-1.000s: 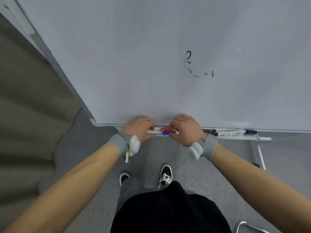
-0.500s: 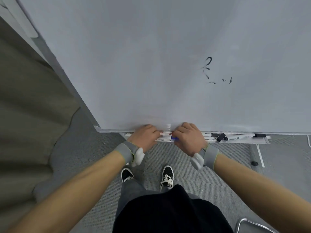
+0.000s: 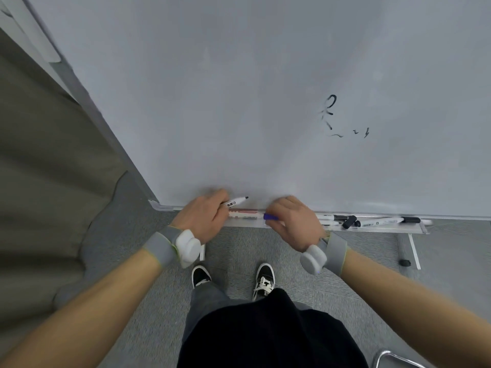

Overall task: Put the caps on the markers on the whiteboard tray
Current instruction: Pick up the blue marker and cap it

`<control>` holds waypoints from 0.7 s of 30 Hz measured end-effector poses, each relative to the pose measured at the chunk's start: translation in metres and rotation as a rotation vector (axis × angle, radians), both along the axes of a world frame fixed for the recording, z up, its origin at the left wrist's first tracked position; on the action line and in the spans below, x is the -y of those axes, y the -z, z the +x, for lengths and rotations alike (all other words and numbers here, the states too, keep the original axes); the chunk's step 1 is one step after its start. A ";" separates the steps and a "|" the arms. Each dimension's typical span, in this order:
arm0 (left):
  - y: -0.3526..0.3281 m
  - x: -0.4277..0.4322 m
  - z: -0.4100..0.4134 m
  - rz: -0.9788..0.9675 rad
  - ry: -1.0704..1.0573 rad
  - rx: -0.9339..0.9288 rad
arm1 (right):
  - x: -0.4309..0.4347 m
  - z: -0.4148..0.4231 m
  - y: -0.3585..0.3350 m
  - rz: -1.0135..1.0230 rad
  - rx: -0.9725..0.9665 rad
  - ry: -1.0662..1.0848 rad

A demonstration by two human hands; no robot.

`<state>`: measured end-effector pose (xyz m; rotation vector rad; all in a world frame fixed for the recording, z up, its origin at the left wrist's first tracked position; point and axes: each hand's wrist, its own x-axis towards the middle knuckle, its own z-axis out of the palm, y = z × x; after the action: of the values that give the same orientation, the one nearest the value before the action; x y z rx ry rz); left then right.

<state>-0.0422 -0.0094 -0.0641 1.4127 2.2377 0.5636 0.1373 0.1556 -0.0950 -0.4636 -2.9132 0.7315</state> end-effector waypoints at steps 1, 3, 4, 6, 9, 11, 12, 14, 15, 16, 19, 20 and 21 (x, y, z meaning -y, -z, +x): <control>-0.003 0.001 0.000 -0.004 0.018 0.014 | 0.000 0.000 -0.007 -0.150 -0.018 0.063; -0.009 0.001 0.002 -0.002 0.050 0.014 | -0.001 0.001 -0.018 -0.452 -0.032 0.217; -0.012 0.001 0.003 0.006 0.062 0.012 | -0.002 0.002 -0.023 -0.550 -0.060 0.257; -0.018 -0.001 0.005 0.034 0.088 0.002 | -0.003 0.004 -0.032 -0.592 -0.111 0.270; -0.024 -0.007 0.008 0.069 0.144 -0.021 | -0.005 0.006 -0.044 -0.566 -0.117 0.239; -0.027 -0.011 0.009 0.064 0.161 -0.036 | -0.007 0.005 -0.048 -0.535 -0.127 0.208; -0.028 -0.013 0.010 0.055 0.165 -0.044 | -0.007 0.005 -0.051 -0.522 -0.142 0.190; -0.030 -0.016 0.010 0.043 0.176 -0.068 | -0.010 0.005 -0.055 -0.514 -0.176 0.165; -0.030 -0.017 0.010 0.040 0.183 -0.076 | -0.011 0.004 -0.057 -0.514 -0.187 0.162; -0.031 -0.017 0.010 0.038 0.187 -0.077 | -0.011 0.004 -0.059 -0.513 -0.190 0.161; -0.035 -0.022 0.011 0.032 0.196 -0.063 | -0.012 0.004 -0.062 -0.500 -0.195 0.139; -0.036 -0.024 0.013 0.027 0.197 -0.058 | -0.012 0.003 -0.062 -0.489 -0.195 0.125; -0.037 -0.026 0.013 0.028 0.196 -0.050 | -0.012 0.003 -0.062 -0.472 -0.193 0.112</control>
<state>-0.0289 0.0167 -0.0267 1.6537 2.1047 0.4998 0.1398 0.1678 -0.0325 -0.5535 -2.5017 1.3660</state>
